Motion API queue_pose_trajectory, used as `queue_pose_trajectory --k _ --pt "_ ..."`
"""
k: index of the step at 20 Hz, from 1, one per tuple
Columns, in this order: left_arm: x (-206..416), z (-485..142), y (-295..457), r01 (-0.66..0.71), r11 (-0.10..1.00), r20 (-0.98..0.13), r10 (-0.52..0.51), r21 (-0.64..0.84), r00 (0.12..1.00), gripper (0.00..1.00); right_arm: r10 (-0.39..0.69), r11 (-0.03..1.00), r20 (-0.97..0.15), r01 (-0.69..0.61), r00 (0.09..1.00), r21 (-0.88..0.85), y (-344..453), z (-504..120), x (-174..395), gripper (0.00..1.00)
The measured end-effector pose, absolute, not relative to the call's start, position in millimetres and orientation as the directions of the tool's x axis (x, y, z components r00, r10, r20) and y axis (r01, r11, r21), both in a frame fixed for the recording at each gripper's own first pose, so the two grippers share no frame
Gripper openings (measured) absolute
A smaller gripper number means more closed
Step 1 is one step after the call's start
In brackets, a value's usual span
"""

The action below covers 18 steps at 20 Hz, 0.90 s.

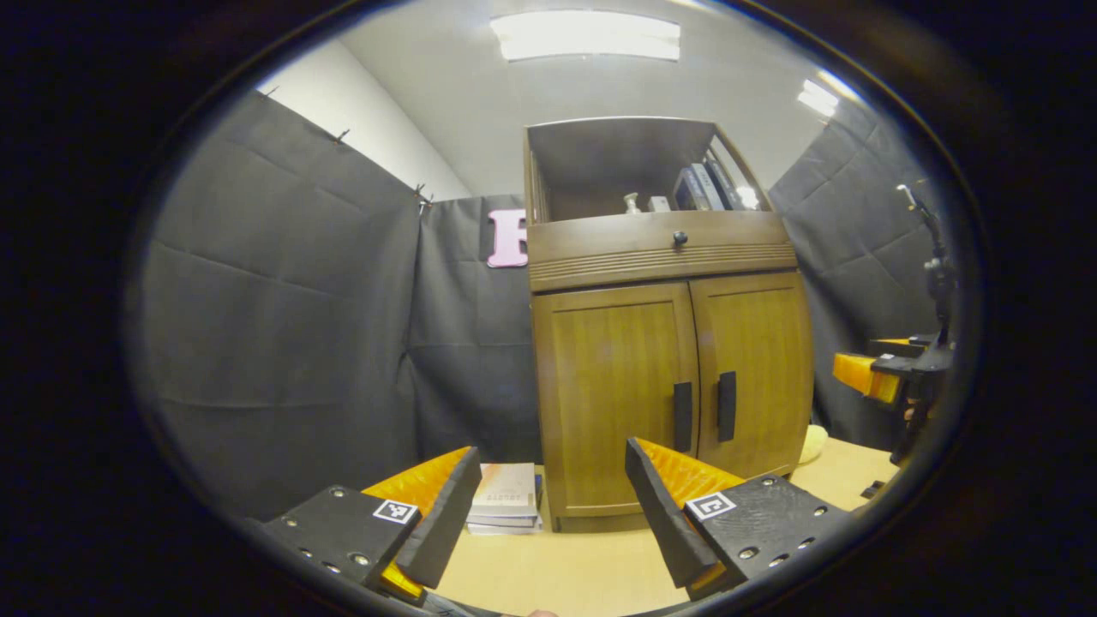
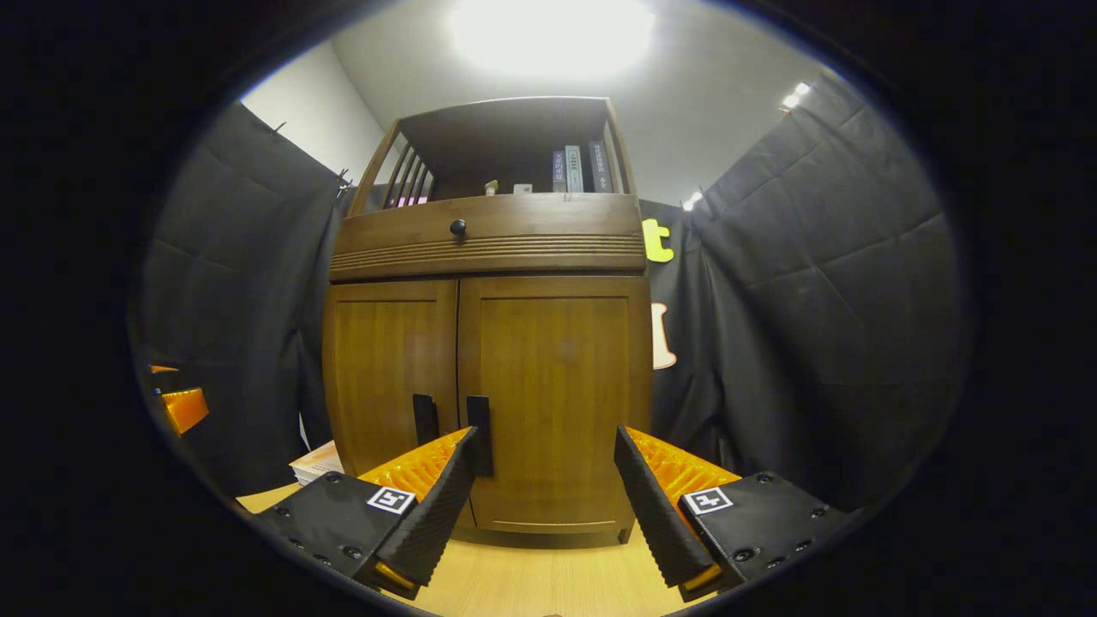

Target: Open the right door of the double-door shoe cabinet with the right hand, and open the left door with the left hand.

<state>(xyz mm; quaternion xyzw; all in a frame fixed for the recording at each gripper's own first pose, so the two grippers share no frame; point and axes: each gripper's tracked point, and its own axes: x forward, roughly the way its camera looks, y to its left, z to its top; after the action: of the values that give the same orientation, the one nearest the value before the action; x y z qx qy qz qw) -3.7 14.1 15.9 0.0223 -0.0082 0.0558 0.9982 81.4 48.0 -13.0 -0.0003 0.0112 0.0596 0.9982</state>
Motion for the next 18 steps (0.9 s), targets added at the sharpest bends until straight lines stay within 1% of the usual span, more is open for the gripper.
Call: queue_pose_trajectory --k 10,13,17,18 --pt "-12 20 41 -0.222 0.973 0.020 0.221 0.063 0.975 1.00 0.209 0.978 -0.048 -0.208 0.977 0.030 91 -32 153 0.97" --pt "-21 19 46 -0.245 0.966 0.018 0.245 0.079 0.969 1.00 0.217 0.976 -0.062 -0.215 0.974 0.042 103 -42 178 0.98" --pt "-25 21 55 -0.273 0.958 0.009 0.274 0.091 0.962 1.00 0.221 0.975 -0.089 -0.219 0.971 0.031 117 -58 209 0.96" --pt "-28 19 57 -0.281 0.955 0.007 0.282 0.092 0.960 1.00 0.226 0.974 -0.096 -0.224 0.969 0.032 120 -62 215 0.98"
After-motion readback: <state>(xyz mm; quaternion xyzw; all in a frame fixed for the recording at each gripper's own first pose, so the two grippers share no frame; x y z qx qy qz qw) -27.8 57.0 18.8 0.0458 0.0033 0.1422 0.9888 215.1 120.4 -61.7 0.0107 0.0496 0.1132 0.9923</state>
